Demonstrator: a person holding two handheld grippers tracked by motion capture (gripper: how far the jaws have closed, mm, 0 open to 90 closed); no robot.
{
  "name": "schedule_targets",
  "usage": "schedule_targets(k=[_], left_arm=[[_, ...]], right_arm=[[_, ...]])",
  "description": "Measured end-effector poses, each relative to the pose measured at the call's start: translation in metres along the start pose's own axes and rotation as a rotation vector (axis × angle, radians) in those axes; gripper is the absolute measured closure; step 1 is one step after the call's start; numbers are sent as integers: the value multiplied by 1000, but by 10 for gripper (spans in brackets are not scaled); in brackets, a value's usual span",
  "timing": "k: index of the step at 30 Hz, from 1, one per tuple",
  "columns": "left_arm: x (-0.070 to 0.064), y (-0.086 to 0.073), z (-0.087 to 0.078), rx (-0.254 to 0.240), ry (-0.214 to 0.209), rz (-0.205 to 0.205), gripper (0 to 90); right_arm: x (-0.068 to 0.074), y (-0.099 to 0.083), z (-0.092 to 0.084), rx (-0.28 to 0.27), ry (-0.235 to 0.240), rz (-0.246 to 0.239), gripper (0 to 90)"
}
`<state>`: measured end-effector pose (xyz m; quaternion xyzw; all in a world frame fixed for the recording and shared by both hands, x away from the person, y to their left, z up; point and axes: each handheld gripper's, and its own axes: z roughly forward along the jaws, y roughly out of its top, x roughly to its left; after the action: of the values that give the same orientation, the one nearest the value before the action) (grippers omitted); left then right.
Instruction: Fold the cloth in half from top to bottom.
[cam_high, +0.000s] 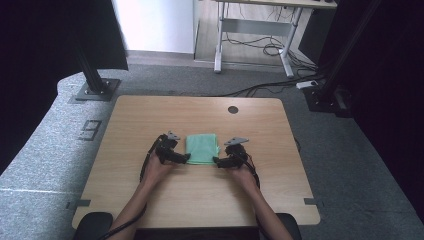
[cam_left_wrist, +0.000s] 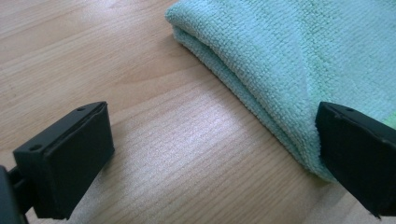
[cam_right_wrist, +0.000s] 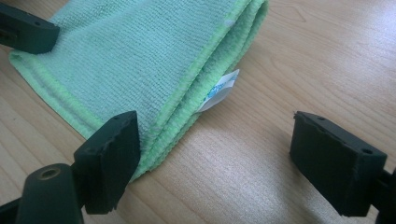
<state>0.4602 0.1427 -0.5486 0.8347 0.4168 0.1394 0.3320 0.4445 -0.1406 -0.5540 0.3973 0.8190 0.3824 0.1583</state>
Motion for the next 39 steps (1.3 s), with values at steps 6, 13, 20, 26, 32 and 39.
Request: schedule_targets(k=[6, 13, 20, 26, 32, 39], left_arm=[[1, 0, -1, -3, -11, -3, 0], [-1, 1, -4, -9, -22, -10, 0], [-9, 4, -11, -30, -24, 7, 0], [-14, 6, -28, -54, -44, 35, 0], [-20, 3, -42, -61, -59, 68, 0], [-25, -1, -57, -88, -48, 98, 0]], right_arm=[[0, 0, 0, -2, 6, 6, 158], [0, 2, -3, 3, 21, 10, 158], [3, 6, -14, -2, 32, -14, 148], [2, 7, -26, -6, 42, -27, 136], [3, 5, -40, -1, 45, -45, 130], [6, 4, -54, 2, 49, -64, 94]])
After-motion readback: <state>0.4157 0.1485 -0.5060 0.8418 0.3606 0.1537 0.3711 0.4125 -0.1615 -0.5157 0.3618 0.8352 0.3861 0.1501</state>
